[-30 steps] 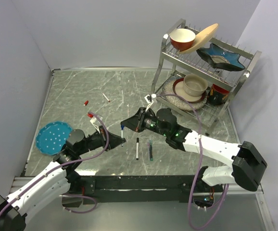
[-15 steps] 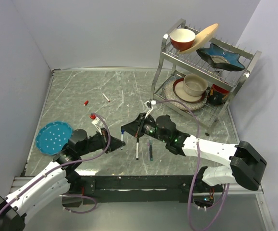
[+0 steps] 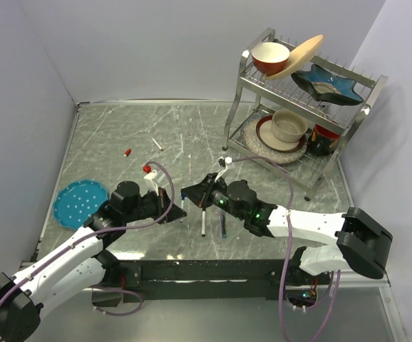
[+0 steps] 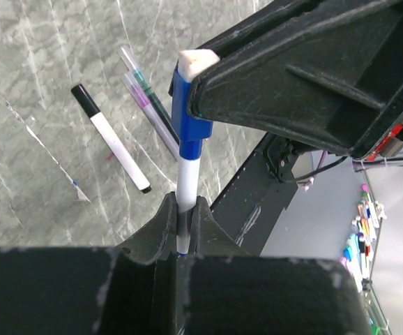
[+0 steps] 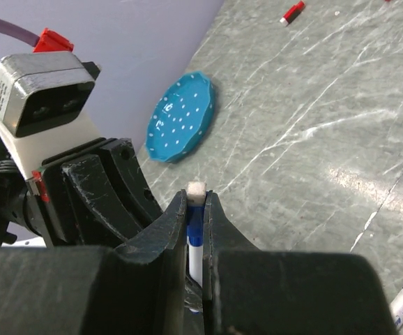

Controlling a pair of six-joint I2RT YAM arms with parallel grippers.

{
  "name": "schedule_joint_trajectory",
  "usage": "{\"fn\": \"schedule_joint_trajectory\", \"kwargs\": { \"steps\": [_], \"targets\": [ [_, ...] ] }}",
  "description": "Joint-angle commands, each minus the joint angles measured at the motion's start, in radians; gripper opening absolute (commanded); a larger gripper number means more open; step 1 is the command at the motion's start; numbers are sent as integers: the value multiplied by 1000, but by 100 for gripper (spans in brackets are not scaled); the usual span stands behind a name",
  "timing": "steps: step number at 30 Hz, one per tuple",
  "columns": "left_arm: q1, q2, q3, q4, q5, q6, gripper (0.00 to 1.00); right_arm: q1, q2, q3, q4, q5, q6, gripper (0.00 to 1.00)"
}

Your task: Insert the pens into the pen caps

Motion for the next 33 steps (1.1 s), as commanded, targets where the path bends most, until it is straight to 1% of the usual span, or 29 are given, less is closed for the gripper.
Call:
{"fn": "schedule_joint_trajectory", "kwargs": {
  "steps": [1,2,5,7,9,10,11,14,15,17,18,21,23,24,26,30,31,32,33],
  "targets": [
    [82,12,91,257,-144,1,1,126,24,-77,-71,-248,24,0],
    [91,17,87,271,-131,-4,1,131,27,-87,-33,-257,30,0],
    [125,26,73,331,-62,-33,1,151,49,-104,6,-290,54,0],
    [126,21,82,316,-86,-24,1,157,64,-93,-12,-317,94,0],
    [134,26,90,300,-111,-10,1,186,55,-67,-87,-287,91,0],
    [137,32,97,282,-116,-5,1,198,50,-55,-157,-256,84,0],
    [138,44,98,291,-122,-2,1,207,49,-47,-176,-226,79,0],
    [168,63,79,308,-105,-22,1,226,53,-35,-210,-205,74,0],
    [204,61,69,325,-61,-27,1,235,50,-42,-210,-202,71,0],
    [249,56,55,368,-19,-57,1,262,41,-68,-143,-205,68,0],
    [285,52,44,391,36,-82,1,266,43,-83,-128,-221,74,0],
    [303,46,56,394,62,-90,1,269,57,-82,-101,-256,73,0],
    [303,47,73,366,73,-76,1,269,47,-82,-89,-258,76,0],
    [303,47,84,343,79,-76,1,269,44,-58,-109,-245,71,0],
    [300,34,73,349,102,-82,1,264,35,0,-192,-216,65,0],
    [280,-2,49,284,71,-76,1,224,11,114,-319,-161,39,0],
    [277,-14,42,267,64,-76,1,207,-2,143,-388,-146,24,1],
    [270,-22,30,256,59,-77,1,192,-11,210,-432,-127,0,3],
    [266,-28,24,247,61,-77,1,160,-23,240,-471,-103,-13,6]
  ]
}}
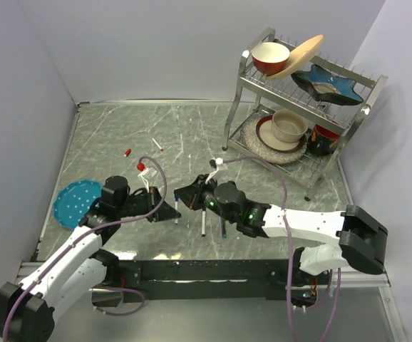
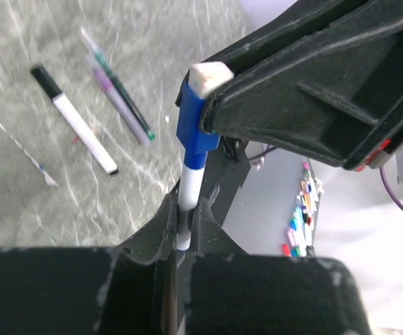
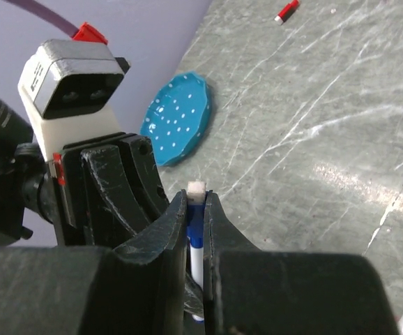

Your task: Insert the pens into the pen caps

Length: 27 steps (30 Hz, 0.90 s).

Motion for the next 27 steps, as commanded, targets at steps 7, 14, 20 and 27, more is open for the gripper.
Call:
{"fn": "schedule_joint_trajectory", "kwargs": {
  "steps": [7,14,20,27],
  "targets": [
    [46,-117,55,65,-348,-3,1,-83,-191,215,-424,-179,-77,41],
    [28,-47,101,-92,-426,2,1,-93,-311,125,-452,-145,-121,65],
    [-113,102,77,-120,-595,-39,1,-97,-407,8,-473,-71,-127,81],
    [-318,284,109,-74,-773,-144,2,-102,-492,-35,-513,-25,-158,85]
  ]
}}
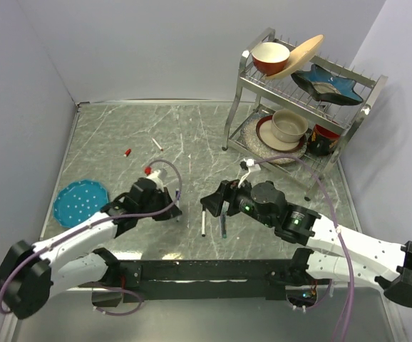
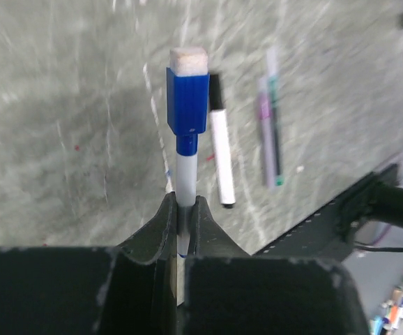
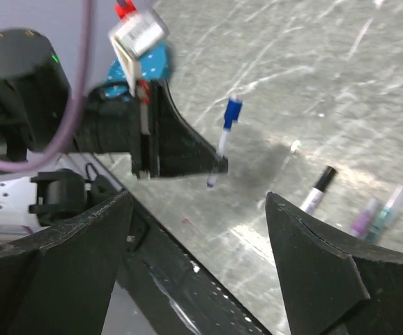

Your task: Insert the pens into the pen caps

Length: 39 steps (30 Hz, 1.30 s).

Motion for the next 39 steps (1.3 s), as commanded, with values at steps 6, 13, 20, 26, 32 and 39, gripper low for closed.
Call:
{"fn": "schedule_joint_trajectory", "kwargs": {
  "steps": [6,13,20,26,32,39],
  "targets": [
    [-134,204,81,67,-144,-116,8,-7,-133,0,-78,88,-39,85],
    [-204,351,146,82,-170,-139,13,-9,-213,-17,-96,127,-56,84],
    [-229,429,194,38,-179,-173,23,-9,-222,-9,-138,145,-67,84],
    [-229,429,261,-54,-276,-168,37,-7,-263,-9,-156,168,-79,84],
    [-168,417,410,-240,-513,-187,67,-9,-300,-26,-138,141,-87,84],
    [94,515,649,-338,-602,-171,70,-9,-320,-80,-75,114,-113,84]
  ]
}}
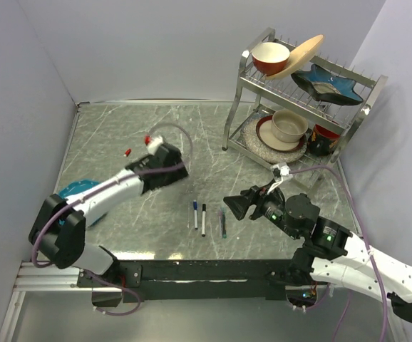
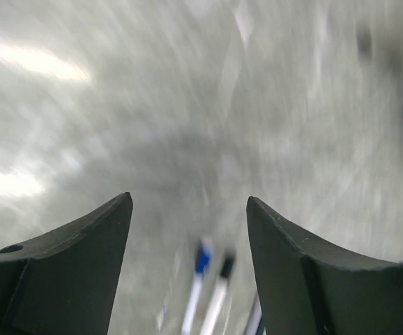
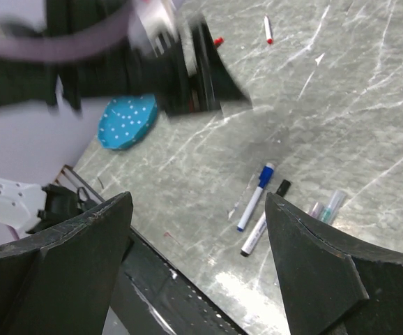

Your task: Insert the pens into the pen caps

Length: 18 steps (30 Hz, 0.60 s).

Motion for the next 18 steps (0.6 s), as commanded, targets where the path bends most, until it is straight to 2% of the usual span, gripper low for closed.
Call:
{"fn": "schedule_joint_trajectory", "kwargs": {
  "steps": [1,9,15,18],
  "targets": [
    [162,94,186,-121,-160,-8,70,-5,-4,-17,65,-5,-32,84],
    [316,432,606,-289,-173,6,63,-5,28,-18,114,-14,-60,84],
    [345,606,785,-325,-176,63,60,-5,74,-6,142,-31,-85,84],
    [359,664,826,-314,-168,78,59,-5,86,-1,144,-40,-88,84]
  ]
}}
